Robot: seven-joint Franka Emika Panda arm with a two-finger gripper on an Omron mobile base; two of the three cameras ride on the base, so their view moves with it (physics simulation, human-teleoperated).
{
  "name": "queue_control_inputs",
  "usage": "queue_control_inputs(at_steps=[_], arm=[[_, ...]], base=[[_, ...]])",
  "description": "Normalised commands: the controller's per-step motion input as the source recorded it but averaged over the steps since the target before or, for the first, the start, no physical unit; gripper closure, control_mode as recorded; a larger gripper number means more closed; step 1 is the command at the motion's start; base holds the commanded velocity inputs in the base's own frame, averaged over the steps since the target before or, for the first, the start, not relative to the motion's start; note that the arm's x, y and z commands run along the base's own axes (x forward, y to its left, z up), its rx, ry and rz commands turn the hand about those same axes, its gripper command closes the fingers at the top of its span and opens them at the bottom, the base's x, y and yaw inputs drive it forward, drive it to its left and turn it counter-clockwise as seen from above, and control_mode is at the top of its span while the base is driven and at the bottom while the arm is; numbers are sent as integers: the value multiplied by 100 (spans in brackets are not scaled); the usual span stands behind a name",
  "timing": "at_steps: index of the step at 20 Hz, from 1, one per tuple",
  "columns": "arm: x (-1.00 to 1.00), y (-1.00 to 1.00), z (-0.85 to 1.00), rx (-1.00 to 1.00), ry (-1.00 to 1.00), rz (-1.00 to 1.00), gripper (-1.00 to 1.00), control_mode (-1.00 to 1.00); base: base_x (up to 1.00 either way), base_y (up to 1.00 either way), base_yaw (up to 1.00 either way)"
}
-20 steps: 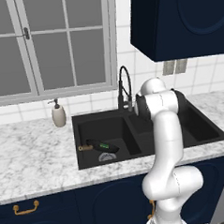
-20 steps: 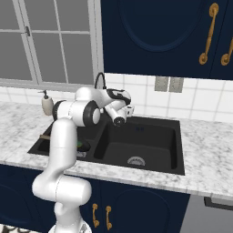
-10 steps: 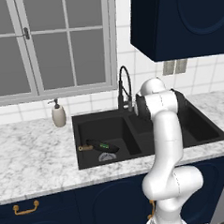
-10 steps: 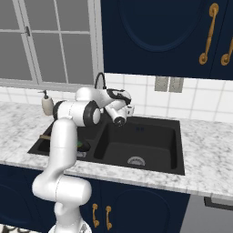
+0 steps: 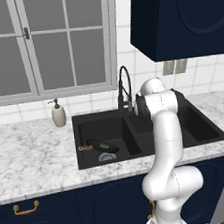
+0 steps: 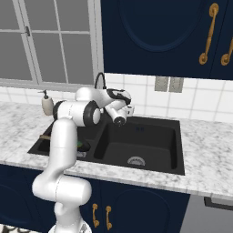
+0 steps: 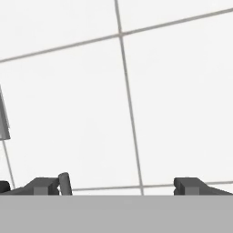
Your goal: Pick the pan and sponge and place them into the sink. Then turn on the water.
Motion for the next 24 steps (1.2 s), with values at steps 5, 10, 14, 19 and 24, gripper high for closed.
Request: queue_control_inputs(at_steps=[5, 10, 14, 19, 24], arm=[[0, 10, 0, 0, 0, 0, -100, -100], [12, 6, 0, 0, 0, 0, -100, -100], [17, 0, 0, 0, 0, 0, -100, -100], [4, 0, 0, 0, 0, 0, -100, -100], [0, -32, 0, 0, 0, 0, -100, -100]], base=[[0, 0, 0], [0, 0, 0], [0, 0, 0], [0, 0, 0], [0, 0, 0]])
